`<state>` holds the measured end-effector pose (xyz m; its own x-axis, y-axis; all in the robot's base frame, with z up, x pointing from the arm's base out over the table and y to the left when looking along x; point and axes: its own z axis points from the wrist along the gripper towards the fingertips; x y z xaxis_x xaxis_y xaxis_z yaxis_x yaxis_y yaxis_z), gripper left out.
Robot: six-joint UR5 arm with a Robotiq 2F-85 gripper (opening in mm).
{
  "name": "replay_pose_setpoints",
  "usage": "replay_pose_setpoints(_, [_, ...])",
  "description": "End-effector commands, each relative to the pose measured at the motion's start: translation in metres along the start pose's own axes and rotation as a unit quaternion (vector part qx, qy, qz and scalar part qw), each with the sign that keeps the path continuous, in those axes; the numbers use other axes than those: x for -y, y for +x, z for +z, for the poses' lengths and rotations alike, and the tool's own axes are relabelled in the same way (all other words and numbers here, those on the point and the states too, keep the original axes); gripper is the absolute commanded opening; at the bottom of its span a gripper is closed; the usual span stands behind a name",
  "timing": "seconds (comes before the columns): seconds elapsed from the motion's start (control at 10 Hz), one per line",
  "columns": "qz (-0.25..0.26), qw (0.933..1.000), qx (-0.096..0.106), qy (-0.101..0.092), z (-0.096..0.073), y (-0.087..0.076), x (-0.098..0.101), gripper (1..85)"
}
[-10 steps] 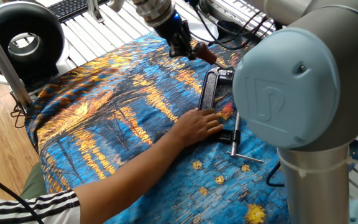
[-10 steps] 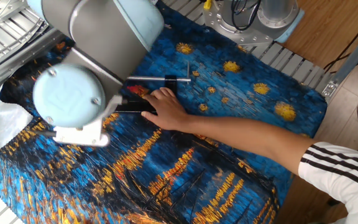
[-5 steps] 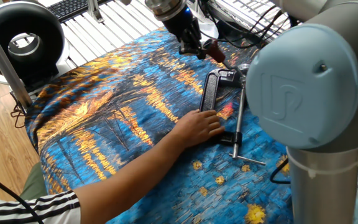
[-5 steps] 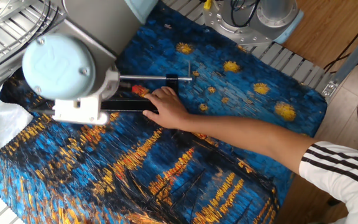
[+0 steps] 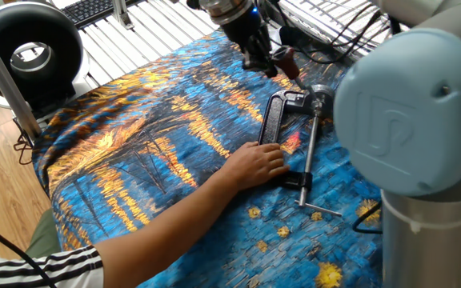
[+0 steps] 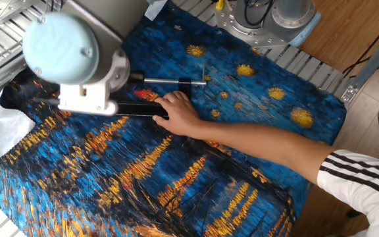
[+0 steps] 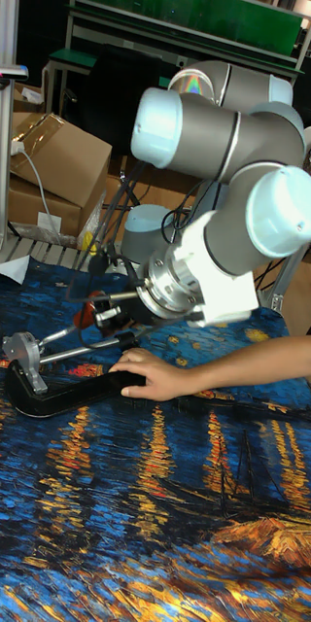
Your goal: Pull up the lever
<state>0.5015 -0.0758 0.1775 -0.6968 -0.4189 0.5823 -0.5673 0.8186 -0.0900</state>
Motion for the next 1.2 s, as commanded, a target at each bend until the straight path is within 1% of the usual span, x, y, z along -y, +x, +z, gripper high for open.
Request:
replay_pose_setpoints(0.0, [0.008,1.0,0.004,0.003,0.013,0.02,0.001,1.0])
replay_pose_setpoints(0.2, [0.012,0.9998,0.001,0.018,0.011,0.03,0.005,1.0])
replay_pose_setpoints(0.3, [0.015,0.9997,0.003,0.018,0.012,0.033,0.004,1.0])
replay_pose_setpoints(0.5, [0.018,0.9994,-0.001,0.03,0.014,0.043,0.009,1.0])
replay_pose_setpoints(0.6, [0.019,0.999,-0.004,0.041,0.017,0.049,0.013,1.0])
replay_pose_setpoints(0.8, [0.023,0.9986,-0.002,0.049,0.022,0.054,0.016,1.0])
replay_pose_setpoints(0.9, [0.025,0.9981,-0.006,0.055,0.023,0.058,0.019,1.0])
replay_pose_setpoints(1.1, [0.03,0.9976,-0.009,0.061,0.022,0.065,0.019,1.0])
